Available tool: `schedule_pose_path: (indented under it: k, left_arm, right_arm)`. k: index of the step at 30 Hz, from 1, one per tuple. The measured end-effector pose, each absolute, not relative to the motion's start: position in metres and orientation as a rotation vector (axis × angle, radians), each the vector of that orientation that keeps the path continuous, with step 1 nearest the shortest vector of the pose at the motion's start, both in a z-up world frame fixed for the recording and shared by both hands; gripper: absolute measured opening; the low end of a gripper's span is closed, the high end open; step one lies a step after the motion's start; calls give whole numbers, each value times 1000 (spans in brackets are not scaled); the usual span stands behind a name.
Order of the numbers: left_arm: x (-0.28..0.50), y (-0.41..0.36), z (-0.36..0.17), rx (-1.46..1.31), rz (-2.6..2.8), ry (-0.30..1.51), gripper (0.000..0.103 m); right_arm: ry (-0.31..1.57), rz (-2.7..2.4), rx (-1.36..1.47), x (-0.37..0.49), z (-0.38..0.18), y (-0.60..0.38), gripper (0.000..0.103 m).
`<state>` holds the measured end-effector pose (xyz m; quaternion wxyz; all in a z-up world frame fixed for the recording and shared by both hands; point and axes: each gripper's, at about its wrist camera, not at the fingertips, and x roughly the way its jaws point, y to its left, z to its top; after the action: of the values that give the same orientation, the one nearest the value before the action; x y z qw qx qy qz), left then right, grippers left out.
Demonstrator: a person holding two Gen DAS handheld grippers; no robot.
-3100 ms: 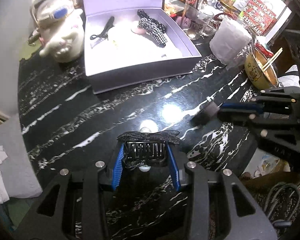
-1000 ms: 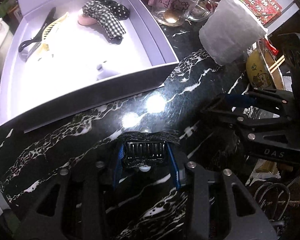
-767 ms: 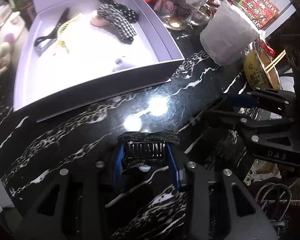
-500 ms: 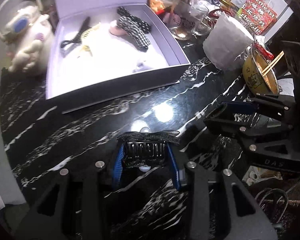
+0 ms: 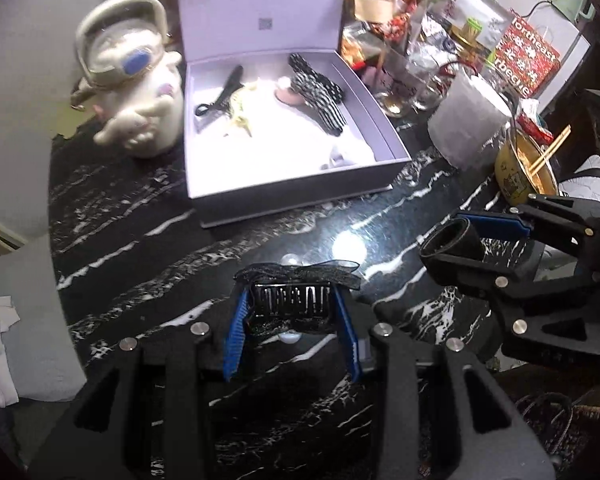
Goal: Organize objects
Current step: 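Carry the comb with the left tool and the brown pad with the right tool into the box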
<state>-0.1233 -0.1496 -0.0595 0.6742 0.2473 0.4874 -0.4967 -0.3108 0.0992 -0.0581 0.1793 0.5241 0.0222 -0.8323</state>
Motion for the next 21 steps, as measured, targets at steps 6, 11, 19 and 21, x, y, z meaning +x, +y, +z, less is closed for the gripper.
schedule_pose_path:
  k: [6,11,19,21]
  left_arm:
    - [-107,-145,-47,532,-1097,1080,38]
    - [-96,-151,-37,531,-1092,1056,38]
    - [-77,-175,-36,536,-1089,1055,38]
    - [-73,-182,-39,540,-1087,1062,38]
  right_arm:
    - [103,-2363,1442,-322,-41,90,43]
    - [115,-2343,1440,-332,-35,84,43]
    - [66,-2332,1466,-357,-37,90,43]
    - [59,-2328,1477,-365,-40,93,43]
